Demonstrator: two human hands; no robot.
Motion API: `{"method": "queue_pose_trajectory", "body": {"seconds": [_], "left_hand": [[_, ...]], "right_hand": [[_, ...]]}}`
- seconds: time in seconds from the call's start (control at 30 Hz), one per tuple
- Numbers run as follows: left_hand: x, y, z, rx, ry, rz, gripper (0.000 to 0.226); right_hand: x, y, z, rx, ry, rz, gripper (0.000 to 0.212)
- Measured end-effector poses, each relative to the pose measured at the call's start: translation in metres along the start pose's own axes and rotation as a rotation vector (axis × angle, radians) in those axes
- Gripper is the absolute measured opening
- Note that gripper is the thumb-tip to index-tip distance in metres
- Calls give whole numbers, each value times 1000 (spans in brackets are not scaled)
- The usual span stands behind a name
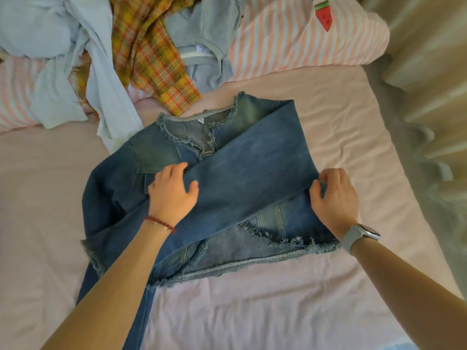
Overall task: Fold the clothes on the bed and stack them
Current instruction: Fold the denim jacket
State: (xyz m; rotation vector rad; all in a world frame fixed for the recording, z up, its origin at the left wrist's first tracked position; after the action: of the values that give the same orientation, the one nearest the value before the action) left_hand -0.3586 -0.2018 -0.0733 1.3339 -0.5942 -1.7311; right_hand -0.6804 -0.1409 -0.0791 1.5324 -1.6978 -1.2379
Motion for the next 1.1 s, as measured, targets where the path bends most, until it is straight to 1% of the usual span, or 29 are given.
{"method": "queue_pose_trajectory", "body": {"seconds": [0.07,0.13,0.17,0.2,0.27,0.33,0.4,0.47,0.53,0.57,0.63,0.67,0.7,0.73,0.77,0.83,0.9,0.93,1.0,1.07,1.1], "left_hand": [[27,-8,41,-54,-98,-43,46],[54,-19,77,-83,-165,-79,47],[66,-23,92,-86,-177,-99,49],[78,-28,104,-85,-174,-123,52],[98,-36,119,-60,-120,-161,58],[111,-39,124,-29,-54,-164,57],[115,-35,125,-57,-60,-117,40],[109,-26,122,-116,-103,-31,25],[99,-17,118,-82,-124,63,23],[95,-16,114,-58,-121,90,23],[89,-16,95,-69,-75,92,27],[84,-16,82,-87,-33,83,33],[77,-14,66,-90,4,83,39],[67,-13,49,-69,28,98,44],[54,-12,31,-31,41,120,48],[22,-17,-8,90,85,130,56],[-10,-27,-50,214,148,91,65],[-24,-31,-71,250,184,60,68],[-46,-34,-109,234,253,39,72],[-63,-28,-139,67,306,77,74],[-72,-24,-153,-30,346,102,73]], "right_hand": [[12,-6,14,263,-142,-88,32],[21,-18,27,593,-336,-226,39],[25,-24,31,669,-391,-281,39],[29,-29,33,652,-406,-326,37],[34,-34,35,500,-404,-408,36],[37,-39,37,396,-393,-467,34],[37,-37,38,413,-347,-433,31],[36,-32,35,309,-284,-369,32],[35,-31,33,154,-276,-321,34],[34,-31,34,104,-313,-300,34],[31,-31,33,29,-383,-232,35],[28,-29,28,-26,-351,-168,37],[24,-26,16,-87,-252,-94,39],[18,-25,0,-144,-112,-37,42],[9,-29,-17,-184,38,-20,44],[-15,-49,-53,-229,286,-90,46],[-38,-79,-77,-301,419,-237,47],[-48,-96,-82,-358,440,-320,47],[-57,-124,-86,-474,407,-434,47],[-57,-134,-90,-529,289,-505,49],[-56,-132,-97,-509,231,-515,50]]}}
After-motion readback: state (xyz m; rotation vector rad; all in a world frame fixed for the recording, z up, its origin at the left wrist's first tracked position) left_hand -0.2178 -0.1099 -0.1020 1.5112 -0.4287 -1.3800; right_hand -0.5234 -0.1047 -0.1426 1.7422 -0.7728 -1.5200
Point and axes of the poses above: each hand's wrist, its own x-axis towards the middle knuckle, its own y-axis out of the back of the hand, z = x × y, the point moved 7 cm from there along x, towards the middle knuckle, and after that the axes turned 15 degrees about -z, right-handed, at the moved point
